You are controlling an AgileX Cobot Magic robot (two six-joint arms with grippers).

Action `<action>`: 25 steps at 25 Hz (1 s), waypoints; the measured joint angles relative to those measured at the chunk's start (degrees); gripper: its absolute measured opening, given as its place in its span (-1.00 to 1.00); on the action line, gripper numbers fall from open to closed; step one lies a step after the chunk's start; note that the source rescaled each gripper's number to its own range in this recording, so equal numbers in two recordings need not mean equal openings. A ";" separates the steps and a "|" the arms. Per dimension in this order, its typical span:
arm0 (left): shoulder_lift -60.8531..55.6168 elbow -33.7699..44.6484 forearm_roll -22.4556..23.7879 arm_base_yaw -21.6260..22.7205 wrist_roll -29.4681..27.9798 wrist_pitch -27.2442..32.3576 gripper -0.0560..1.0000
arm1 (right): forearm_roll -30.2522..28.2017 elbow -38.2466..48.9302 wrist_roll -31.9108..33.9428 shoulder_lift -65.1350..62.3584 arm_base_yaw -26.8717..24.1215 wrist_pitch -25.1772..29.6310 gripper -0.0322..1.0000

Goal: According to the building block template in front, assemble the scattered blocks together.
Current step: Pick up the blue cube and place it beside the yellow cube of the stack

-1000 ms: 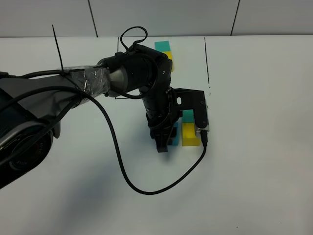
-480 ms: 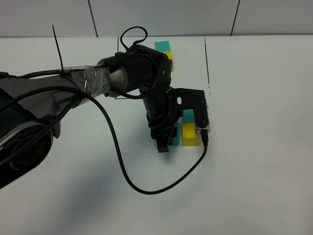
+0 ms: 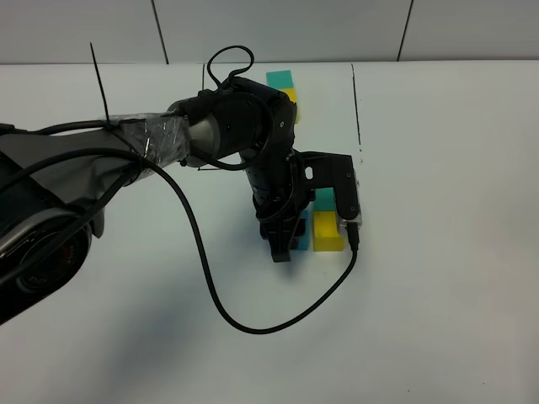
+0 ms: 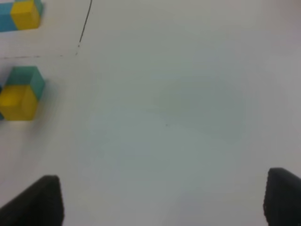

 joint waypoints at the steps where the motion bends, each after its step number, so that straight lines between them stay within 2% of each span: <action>1: 0.00 0.00 0.00 0.00 0.00 0.00 -0.89 | 0.00 0.00 0.00 0.00 0.00 0.00 0.48; 20: 0.05 0.00 -0.29 0.00 0.00 -0.30 -0.89 | 0.00 0.00 0.00 0.00 0.00 0.00 0.48; 25: 0.17 0.00 -1.61 0.00 0.39 -1.03 -0.89 | 0.00 0.00 0.00 0.00 0.00 0.00 0.48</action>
